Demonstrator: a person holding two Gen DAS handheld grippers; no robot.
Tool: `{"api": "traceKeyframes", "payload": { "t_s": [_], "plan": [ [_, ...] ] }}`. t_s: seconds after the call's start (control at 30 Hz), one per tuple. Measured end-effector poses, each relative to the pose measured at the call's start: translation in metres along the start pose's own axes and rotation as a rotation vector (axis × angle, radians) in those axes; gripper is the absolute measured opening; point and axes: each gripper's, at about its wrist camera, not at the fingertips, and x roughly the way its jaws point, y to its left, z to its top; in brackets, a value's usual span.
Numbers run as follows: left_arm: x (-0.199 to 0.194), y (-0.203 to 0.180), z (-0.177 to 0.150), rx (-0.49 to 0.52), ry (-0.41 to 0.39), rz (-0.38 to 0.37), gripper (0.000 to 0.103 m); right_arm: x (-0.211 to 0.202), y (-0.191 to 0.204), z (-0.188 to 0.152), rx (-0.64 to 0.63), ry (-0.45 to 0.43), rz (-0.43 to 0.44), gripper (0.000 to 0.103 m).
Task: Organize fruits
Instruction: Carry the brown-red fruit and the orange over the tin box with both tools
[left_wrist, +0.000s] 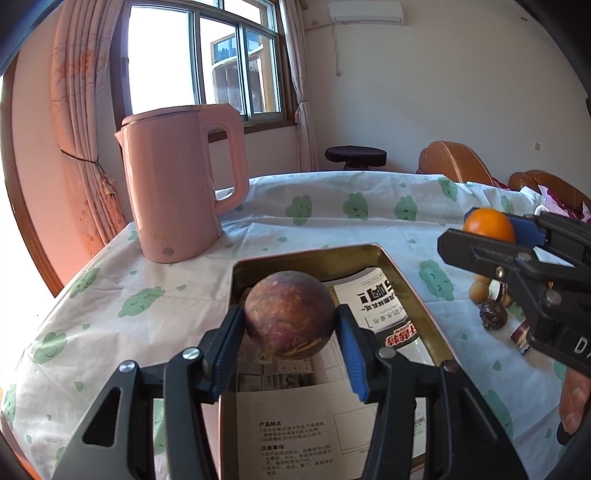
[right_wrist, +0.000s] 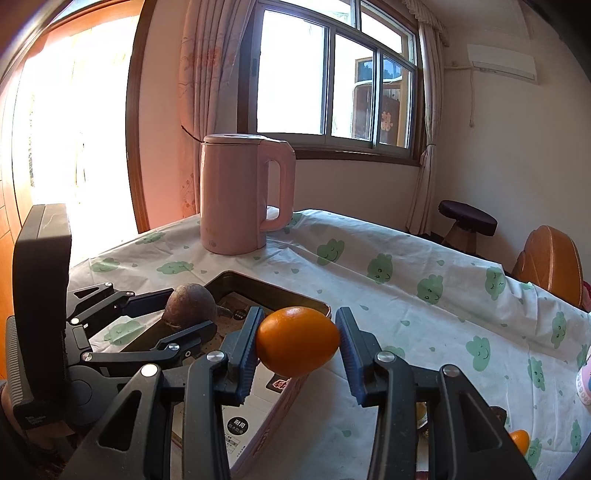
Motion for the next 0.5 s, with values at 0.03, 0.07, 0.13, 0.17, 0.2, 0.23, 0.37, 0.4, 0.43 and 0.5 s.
{"api": "traceKeyframes", "payload": {
  "t_s": [0.03, 0.07, 0.13, 0.17, 0.2, 0.23, 0.37, 0.4, 0.43, 0.5],
  "plan": [
    [0.002, 0.001, 0.000, -0.001, 0.003, 0.001, 0.052, 0.004, 0.000, 0.000, 0.008, 0.001, 0.003, 0.043],
    [0.003, 0.002, 0.000, -0.003, 0.007, 0.002, 0.052, 0.007, -0.001, -0.001, 0.016, 0.001, 0.006, 0.043],
    [0.005, 0.004, -0.001, -0.001, 0.011, 0.001, 0.052, 0.014, -0.003, -0.003, 0.037, 0.005, 0.015, 0.043],
    [0.005, 0.004, -0.001, 0.003, 0.013, 0.003, 0.052, 0.018, -0.004, -0.005, 0.049, 0.009, 0.022, 0.043],
    [0.005, 0.004, -0.001, 0.006, 0.015, 0.005, 0.052, 0.022, -0.004, -0.007, 0.058, 0.015, 0.029, 0.043],
    [0.006, 0.004, -0.002, 0.007, 0.017, 0.007, 0.052, 0.027, -0.004, -0.009, 0.063, 0.020, 0.036, 0.043],
    [0.010, 0.007, -0.003, 0.006, 0.032, 0.017, 0.052, 0.038, 0.004, -0.013, 0.051, 0.038, 0.074, 0.043],
    [0.011, 0.008, -0.004, 0.006, 0.035, 0.019, 0.052, 0.039, 0.006, -0.014, 0.046, 0.042, 0.081, 0.043],
    [0.012, 0.009, -0.004, 0.005, 0.038, 0.021, 0.052, 0.041, 0.007, -0.015, 0.041, 0.045, 0.089, 0.043],
    [0.014, 0.010, -0.005, 0.004, 0.044, 0.023, 0.052, 0.044, 0.009, -0.017, 0.036, 0.053, 0.098, 0.043]
  ]
}}
